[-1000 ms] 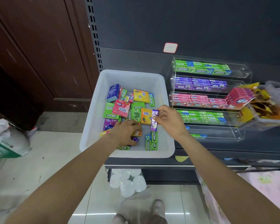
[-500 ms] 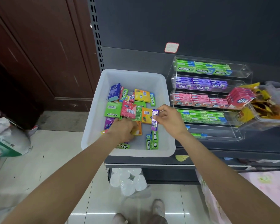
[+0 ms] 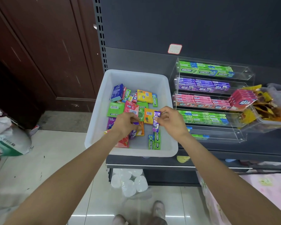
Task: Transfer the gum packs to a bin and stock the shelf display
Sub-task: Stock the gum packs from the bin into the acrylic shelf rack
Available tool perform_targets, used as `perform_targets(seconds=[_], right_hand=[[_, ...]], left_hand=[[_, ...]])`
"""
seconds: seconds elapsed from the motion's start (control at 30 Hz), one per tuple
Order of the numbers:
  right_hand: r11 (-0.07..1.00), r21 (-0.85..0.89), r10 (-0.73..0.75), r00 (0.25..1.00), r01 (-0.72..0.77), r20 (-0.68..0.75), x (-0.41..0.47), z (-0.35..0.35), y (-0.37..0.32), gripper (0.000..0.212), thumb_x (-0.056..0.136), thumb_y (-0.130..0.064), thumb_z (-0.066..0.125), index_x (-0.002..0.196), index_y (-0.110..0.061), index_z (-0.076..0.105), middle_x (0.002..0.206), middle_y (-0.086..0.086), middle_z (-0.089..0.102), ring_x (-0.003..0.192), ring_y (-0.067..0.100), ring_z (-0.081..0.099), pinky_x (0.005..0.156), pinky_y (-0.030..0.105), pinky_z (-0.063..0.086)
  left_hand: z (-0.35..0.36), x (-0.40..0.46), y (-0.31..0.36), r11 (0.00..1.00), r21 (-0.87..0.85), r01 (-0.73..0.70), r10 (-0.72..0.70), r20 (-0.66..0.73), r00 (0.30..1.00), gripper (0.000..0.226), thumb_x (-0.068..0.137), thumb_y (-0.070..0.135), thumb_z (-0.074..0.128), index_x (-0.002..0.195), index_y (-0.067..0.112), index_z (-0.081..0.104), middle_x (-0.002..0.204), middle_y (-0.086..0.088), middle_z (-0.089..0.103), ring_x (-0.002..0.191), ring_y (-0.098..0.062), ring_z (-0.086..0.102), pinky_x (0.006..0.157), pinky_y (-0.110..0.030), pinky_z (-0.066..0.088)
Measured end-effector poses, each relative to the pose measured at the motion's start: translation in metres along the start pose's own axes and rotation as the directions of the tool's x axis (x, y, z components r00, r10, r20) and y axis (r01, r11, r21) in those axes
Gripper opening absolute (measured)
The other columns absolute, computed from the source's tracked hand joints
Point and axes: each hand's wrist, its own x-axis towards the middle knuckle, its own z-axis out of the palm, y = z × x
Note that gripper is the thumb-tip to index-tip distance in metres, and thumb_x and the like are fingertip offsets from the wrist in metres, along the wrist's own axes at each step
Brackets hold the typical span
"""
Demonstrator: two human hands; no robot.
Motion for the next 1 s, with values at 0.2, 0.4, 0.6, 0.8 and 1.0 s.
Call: perform_targets(seconds=[0.2,0.4,0.6,0.8,1.0], right_hand=[[0.987,0.155,0.053,0.996,-0.040,-0.077,-0.006,-0.014,-0.006,0.022,0.082,-0.005,0.067,0.080,-0.023,0.055,0.078,0.000,0.061,0.084,0.027,0.065,0.083,0.051,0.053],[0.893,0.450,0.084,0.983,-0.003,-0.161,-0.015,-0.061,-0.007,0.017,0.088,0.002,0.059,0.101,-0.008,0.056,0.078,0.009,0.061,0.078,0.022,0.064,0.074,0.030,0.058],[0.842,0.539,0.126,0.976,-0.009,-0.180,-0.012,-0.132,0.016,0.029,0.091,0.001,0.053,0.117,-0.014,0.057,0.077,0.007,0.057,0.073,0.011,0.060,0.070,0.022,0.057],[0.849,0.528,0.106,0.983,-0.013,-0.148,0.011,-0.213,0.061,0.043,0.084,0.011,0.056,0.120,-0.013,0.054,0.089,0.005,0.067,0.081,0.016,0.064,0.068,0.022,0.055],[0.930,0.365,0.014,0.985,0.049,-0.170,0.050,-0.276,0.092,0.018,0.082,0.001,0.066,0.095,-0.012,0.065,0.091,0.006,0.068,0.086,0.017,0.063,0.071,0.021,0.051]], left_hand=[[-0.004,-0.002,0.031,0.979,-0.181,-0.089,0.069,-0.114,0.991,0.023,0.073,0.012,0.078,0.093,0.005,0.070,0.087,-0.001,0.066,0.076,-0.008,0.059,0.058,-0.005,0.047],[0.002,0.002,0.094,0.923,-0.320,-0.211,0.150,-0.205,0.967,0.012,0.078,0.013,0.074,0.089,0.014,0.068,0.081,0.005,0.064,0.076,-0.009,0.058,0.056,-0.022,0.053],[0.031,0.019,0.162,0.809,-0.542,-0.228,0.112,-0.239,0.964,0.018,0.083,0.009,0.069,0.099,0.004,0.066,0.085,-0.015,0.065,0.065,-0.011,0.066,0.057,-0.022,0.056],[0.083,0.049,0.228,0.660,-0.750,-0.055,-0.066,-0.131,0.989,0.023,0.087,-0.003,0.059,0.110,-0.008,0.058,0.080,-0.011,0.063,0.067,-0.017,0.066,0.066,-0.022,0.058],[0.121,0.076,0.269,0.584,-0.804,-0.111,-0.100,-0.207,0.973,0.028,0.087,-0.008,0.057,0.113,-0.002,0.054,0.085,-0.011,0.060,0.080,-0.022,0.063,0.070,-0.019,0.057]])
